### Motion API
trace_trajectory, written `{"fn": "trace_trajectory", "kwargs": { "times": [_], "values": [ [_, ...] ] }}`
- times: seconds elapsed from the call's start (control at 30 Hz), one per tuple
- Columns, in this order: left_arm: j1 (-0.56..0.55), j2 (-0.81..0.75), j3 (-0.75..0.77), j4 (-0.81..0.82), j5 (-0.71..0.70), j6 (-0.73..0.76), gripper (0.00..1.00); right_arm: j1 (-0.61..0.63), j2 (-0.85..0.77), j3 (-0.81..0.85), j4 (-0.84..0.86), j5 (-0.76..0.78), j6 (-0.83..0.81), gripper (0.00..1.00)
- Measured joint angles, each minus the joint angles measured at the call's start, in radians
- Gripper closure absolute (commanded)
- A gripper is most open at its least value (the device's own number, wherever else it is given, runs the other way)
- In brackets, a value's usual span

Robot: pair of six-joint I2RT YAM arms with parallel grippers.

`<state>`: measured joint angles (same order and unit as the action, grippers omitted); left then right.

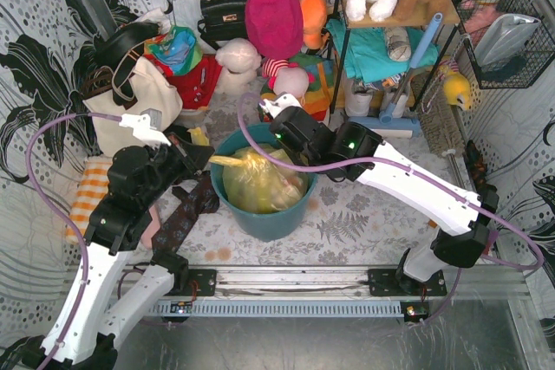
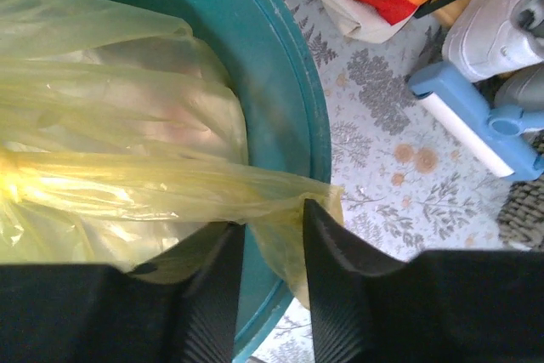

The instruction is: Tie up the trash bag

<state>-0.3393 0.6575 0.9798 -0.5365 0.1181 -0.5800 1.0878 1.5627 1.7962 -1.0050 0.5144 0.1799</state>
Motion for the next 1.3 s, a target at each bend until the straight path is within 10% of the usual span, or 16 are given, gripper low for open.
{"fn": "trace_trajectory", "kwargs": {
  "times": [0.3,0.73,1.3],
  "values": [
    [0.0,0.002,0.0,0.005,0.009,0.0,1.0,0.0,0.0,0.006,0.004,0.006,-0.005,0.98],
    [0.0,0.0,0.0,0.005,0.01,0.0,1.0,0.001,-0.068,-0.022,0.106,0.044,0.067,1.0],
    [-0.001,-0.051,-0.016,-0.002,-0.038,-0.016,1.0,0.075,0.019,0.075,-0.075,0.601,0.393,1.0]
  ]
}}
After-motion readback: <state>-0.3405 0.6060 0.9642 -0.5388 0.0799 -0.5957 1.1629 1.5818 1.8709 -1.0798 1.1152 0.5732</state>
